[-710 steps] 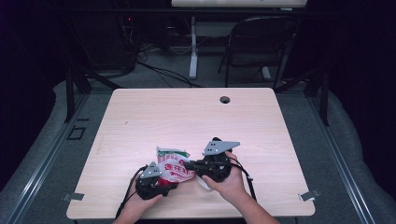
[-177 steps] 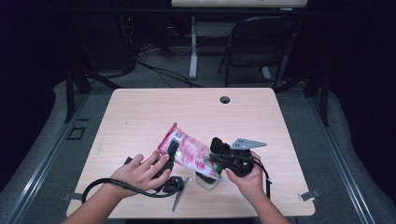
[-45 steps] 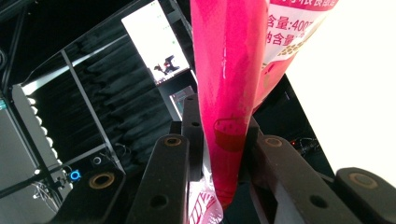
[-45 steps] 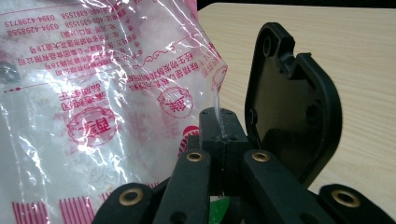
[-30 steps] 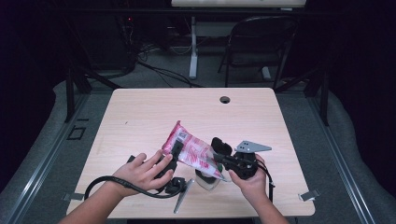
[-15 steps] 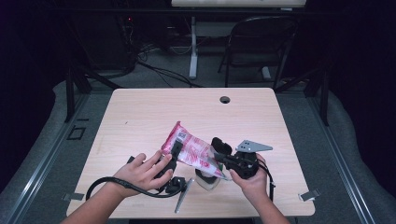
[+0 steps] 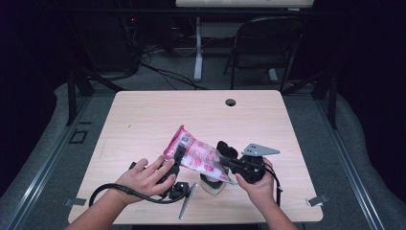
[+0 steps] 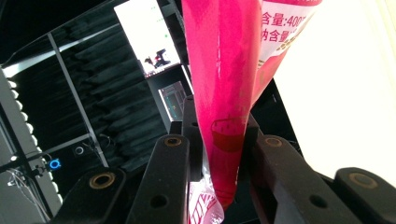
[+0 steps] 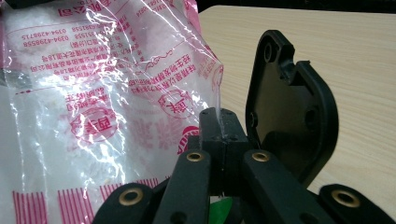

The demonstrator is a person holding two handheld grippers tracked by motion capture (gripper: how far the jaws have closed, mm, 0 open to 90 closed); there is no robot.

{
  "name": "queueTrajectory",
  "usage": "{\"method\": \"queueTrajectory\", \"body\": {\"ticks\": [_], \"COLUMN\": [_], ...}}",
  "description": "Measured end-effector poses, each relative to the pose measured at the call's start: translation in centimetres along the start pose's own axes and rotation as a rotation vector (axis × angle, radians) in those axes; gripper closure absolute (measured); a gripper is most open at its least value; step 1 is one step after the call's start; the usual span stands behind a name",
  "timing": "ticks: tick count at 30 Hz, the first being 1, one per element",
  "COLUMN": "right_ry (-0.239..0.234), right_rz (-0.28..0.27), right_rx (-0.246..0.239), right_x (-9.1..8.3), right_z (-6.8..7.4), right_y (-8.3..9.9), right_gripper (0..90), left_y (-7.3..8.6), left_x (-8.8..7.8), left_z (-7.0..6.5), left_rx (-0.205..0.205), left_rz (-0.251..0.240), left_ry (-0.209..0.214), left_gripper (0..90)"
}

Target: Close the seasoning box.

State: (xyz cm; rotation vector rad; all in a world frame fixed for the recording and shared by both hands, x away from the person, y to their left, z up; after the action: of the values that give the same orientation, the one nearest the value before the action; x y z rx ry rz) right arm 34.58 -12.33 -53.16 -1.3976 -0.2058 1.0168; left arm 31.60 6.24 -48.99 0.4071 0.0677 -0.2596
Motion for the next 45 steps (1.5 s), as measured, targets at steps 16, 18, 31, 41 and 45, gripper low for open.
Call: {"method": "queueTrajectory", "body": {"ticks": [16, 18, 31, 41, 45], "right_ry": [-0.003, -0.002, -0.013, -0.029, -0.037], "right_rz": [-0.009, -0.008, -0.010, -0.007, -0.006], "right_rx": [-0.005, -0.008, -0.010, -0.010, -0.011], "right_x": [-0.1, -0.2, 0.1, 0.4, 0.5], "right_z": [0.2, 0.3, 0.6, 0.9, 1.1], "right_y": [-0.2, -0.2, -0.4, -0.6, -0.7], "right_gripper": [90.0, 90.0, 90.0, 90.0, 90.0], "left_y": [0.3, 0.3, 0.7, 1.1, 1.3], "left_x": [-0.1, -0.1, -0.3, -0.5, -0.6], "left_z": [-0.3, -0.5, -1.1, -2.3, -2.9], "left_rx": [-0.032, -0.049, -0.075, -0.135, -0.153], "left_rz": [0.009, 0.005, 0.016, 0.024, 0.032], "left_ry": [0.020, 0.014, 0.022, 0.044, 0.058], "left_gripper": [80.7, 80.7, 80.7, 80.7, 80.7]}}
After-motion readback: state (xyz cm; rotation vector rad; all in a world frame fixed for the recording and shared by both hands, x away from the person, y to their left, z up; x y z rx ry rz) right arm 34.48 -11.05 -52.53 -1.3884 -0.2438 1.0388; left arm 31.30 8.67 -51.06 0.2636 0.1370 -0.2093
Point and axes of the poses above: each handheld gripper's, and its own axes: x roughly forward along the jaws, y roughly out of its underside, z roughly to its left, the point moved 7 cm from there along x, roughly forward along the jaws, and after that the axes turned 3 degrees about y, right-handed, at the moved point
